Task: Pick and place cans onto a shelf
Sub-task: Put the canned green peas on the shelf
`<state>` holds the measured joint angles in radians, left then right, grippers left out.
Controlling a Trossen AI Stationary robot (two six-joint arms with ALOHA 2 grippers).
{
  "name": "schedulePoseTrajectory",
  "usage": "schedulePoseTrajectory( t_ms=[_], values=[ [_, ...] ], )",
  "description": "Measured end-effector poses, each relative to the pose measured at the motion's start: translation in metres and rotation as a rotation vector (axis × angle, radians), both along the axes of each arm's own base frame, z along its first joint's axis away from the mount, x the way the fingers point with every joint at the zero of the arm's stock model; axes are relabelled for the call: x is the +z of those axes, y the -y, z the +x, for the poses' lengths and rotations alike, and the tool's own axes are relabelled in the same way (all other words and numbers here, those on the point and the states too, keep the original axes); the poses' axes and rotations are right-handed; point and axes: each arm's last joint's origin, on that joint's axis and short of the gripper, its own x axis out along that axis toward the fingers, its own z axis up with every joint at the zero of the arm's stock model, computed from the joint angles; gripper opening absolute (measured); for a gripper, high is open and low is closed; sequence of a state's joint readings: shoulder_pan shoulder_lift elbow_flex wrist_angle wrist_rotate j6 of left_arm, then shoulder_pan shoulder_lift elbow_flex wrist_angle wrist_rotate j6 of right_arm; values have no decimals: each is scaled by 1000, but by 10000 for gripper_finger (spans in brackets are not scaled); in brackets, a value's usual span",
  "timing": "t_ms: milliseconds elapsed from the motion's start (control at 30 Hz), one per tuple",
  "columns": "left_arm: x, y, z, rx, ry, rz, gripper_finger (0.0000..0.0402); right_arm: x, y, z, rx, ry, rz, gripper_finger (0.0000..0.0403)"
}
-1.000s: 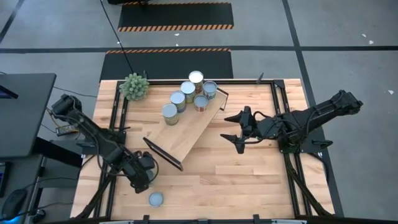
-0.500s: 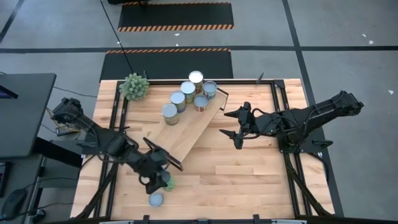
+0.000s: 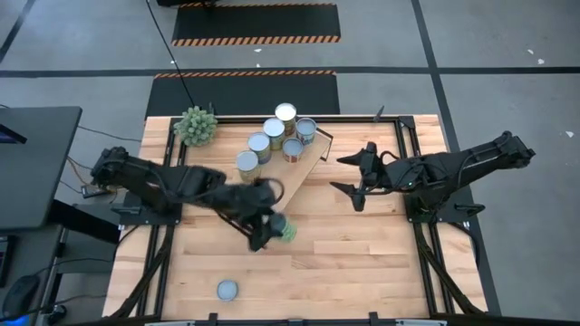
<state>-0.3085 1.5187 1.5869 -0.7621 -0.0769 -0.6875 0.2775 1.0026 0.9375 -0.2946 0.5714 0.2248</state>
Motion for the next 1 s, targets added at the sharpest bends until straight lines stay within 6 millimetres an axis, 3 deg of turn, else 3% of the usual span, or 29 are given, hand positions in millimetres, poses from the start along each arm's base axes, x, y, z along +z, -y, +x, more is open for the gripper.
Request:
schedulePoseTrajectory(
  t_ms=[267, 467, 633, 1000],
  values=[
    [-1, -57, 29, 45, -126, 264, 276, 8, 4, -15, -7, 25, 14, 347],
    [-25, -91, 44, -5, -262, 390, 275, 7, 4, -14, -7, 19, 13, 347],
    [-39, -101, 50, -111, -325, 416, 275, 7, 4, -14, -7, 22, 14, 347],
    [-55, -97, 49, -303, -420, 397, 275, 8, 4, -13, -6, 37, 17, 347]
  ],
)
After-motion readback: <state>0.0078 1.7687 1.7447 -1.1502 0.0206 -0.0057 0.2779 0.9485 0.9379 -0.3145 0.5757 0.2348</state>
